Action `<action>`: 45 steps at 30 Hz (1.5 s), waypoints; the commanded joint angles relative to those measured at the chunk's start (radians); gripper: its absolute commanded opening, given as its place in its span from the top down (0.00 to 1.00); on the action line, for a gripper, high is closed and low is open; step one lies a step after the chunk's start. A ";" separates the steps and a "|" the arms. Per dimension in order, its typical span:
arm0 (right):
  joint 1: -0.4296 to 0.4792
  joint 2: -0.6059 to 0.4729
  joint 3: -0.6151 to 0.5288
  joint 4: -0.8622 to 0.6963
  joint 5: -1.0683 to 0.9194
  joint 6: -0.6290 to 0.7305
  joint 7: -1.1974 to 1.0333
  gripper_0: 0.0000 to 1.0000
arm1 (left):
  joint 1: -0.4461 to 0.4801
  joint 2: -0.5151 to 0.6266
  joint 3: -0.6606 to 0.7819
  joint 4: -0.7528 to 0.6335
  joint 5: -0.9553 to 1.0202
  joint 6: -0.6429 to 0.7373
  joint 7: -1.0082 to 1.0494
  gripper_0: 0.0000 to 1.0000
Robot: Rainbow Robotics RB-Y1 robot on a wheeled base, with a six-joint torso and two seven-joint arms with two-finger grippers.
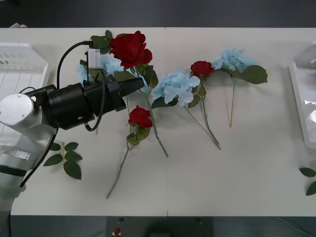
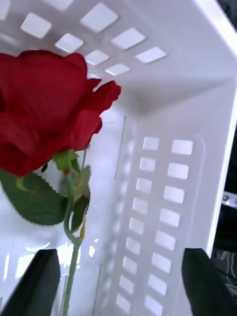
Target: Put the red flowers into the right box and the blue flowers into the left box
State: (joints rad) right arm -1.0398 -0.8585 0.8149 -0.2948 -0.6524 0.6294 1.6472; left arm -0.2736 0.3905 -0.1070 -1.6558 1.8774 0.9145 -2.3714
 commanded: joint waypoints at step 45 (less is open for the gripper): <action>0.662 0.217 -0.571 -1.139 -1.471 0.320 1.058 0.00 | -0.314 -0.291 -0.025 0.195 -0.374 -0.140 0.256 1.00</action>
State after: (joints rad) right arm -0.3643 -0.6931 0.2749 -1.4117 -2.1191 0.9507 2.6896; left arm -0.5792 0.1118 -0.1103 -1.4485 1.5065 0.7845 -2.1224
